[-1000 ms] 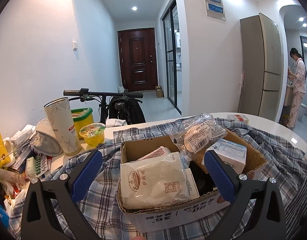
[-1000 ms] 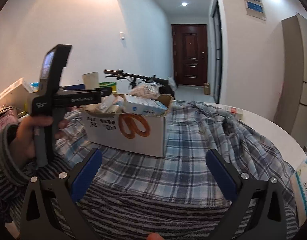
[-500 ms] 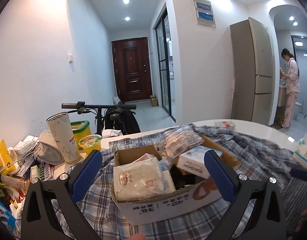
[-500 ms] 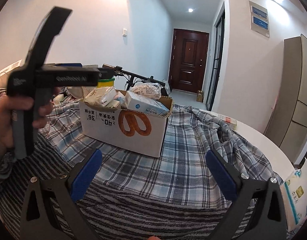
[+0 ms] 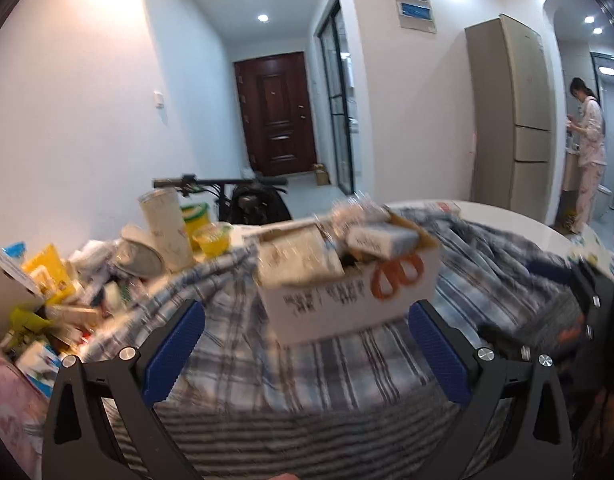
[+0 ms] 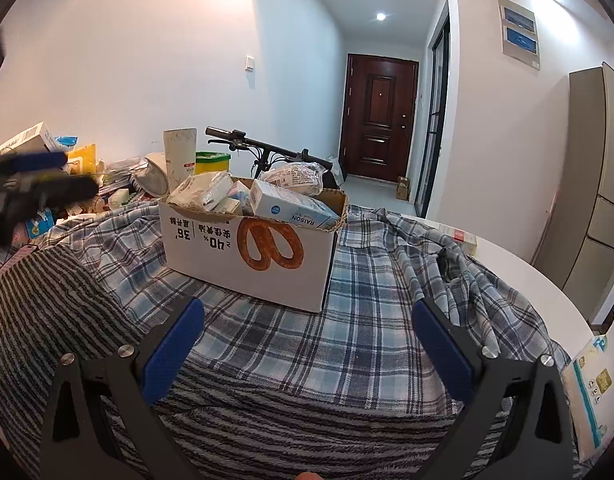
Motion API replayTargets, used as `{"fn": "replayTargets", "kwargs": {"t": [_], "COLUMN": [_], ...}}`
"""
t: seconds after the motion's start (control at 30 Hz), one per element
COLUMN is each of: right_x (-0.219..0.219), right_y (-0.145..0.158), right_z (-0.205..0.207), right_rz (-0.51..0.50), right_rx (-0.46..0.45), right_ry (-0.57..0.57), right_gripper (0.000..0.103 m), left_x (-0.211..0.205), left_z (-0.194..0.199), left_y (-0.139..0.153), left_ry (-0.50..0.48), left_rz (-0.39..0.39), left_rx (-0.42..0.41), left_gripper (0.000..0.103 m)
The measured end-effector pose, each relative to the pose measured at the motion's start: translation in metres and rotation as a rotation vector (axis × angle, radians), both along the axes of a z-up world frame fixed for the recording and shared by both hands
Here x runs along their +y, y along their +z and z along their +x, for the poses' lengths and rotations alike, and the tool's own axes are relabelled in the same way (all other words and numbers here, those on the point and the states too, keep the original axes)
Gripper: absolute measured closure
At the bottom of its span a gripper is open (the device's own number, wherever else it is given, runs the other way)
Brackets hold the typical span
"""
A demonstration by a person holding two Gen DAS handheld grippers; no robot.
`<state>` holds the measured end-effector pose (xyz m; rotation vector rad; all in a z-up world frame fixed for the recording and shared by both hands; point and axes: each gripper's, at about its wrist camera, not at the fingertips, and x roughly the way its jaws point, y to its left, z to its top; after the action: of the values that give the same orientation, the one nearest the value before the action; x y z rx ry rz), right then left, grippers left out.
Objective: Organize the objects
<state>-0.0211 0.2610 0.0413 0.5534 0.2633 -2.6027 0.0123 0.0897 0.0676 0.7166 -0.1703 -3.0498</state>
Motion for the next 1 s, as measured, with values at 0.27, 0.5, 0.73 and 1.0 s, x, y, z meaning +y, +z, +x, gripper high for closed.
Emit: {"fn": "replayTargets", "kwargs": {"t": [0.27,0.5,0.73,1.0], "right_x": [0.000,0.002,0.003,0.002], "right_y": [0.001,0.001,0.001,-0.001], "right_z": [0.001,0.001,0.000,-0.001], "right_rz": [-0.002,-0.016,-0.021,-0.020], "right_rx": [-0.004,0.000,-0.005,-0.012], "right_ry": [-0.001,-0.002,0.001,0.003], "right_gripper": [0.000,0.000,0.000,0.000], "left_x": [0.010,-0.006,-0.017,-0.010], "left_z": [-0.011,-0.002,-0.015,-0.011], "left_y": [-0.042,-0.036,-0.045,-0.044], "left_ry": [0.036,0.018,0.065,0.057], "left_rz": [-0.036,0.067,0.105,0.072], "left_rx": [-0.031,0.020,-0.060,-0.043], "left_gripper": [0.000,0.000,0.000,0.000]}}
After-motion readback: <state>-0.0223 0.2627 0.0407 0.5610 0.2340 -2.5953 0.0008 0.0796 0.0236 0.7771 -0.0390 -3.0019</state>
